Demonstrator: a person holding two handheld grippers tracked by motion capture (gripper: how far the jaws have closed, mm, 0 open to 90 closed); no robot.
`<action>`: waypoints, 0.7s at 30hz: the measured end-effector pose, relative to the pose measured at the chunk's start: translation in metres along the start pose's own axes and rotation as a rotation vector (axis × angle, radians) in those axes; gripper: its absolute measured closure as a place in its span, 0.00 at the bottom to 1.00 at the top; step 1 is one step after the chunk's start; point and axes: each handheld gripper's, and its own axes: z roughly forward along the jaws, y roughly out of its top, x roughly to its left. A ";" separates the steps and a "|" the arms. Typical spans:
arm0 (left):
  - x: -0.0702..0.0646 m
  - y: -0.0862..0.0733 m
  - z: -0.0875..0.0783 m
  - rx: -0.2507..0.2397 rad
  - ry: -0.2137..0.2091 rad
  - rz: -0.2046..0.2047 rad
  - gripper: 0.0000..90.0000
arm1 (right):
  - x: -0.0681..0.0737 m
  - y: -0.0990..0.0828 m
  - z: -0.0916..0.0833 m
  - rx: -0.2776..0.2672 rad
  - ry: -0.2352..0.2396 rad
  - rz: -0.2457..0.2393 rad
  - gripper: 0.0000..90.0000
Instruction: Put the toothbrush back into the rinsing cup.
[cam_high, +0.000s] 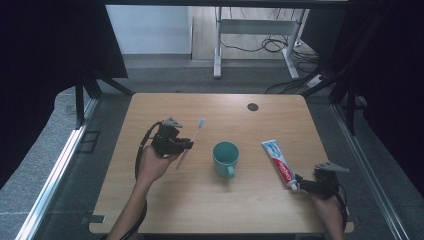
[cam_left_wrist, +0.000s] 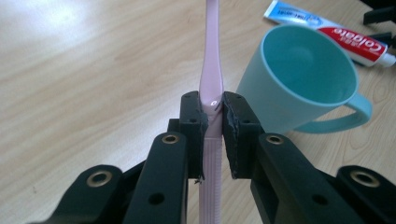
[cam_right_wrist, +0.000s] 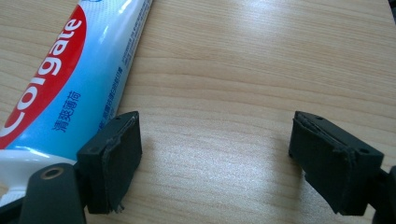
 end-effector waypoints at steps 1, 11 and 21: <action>0.000 0.000 -0.001 -0.008 -0.005 0.005 0.88 | 0.000 0.000 0.000 0.000 0.000 0.000 0.19; -0.005 0.004 -0.007 -0.116 -0.050 0.024 0.88 | 0.000 0.000 0.000 0.000 0.000 0.000 0.19; -0.012 0.010 -0.014 -0.223 -0.067 0.048 0.88 | 0.000 0.000 0.000 0.000 0.000 -0.001 0.19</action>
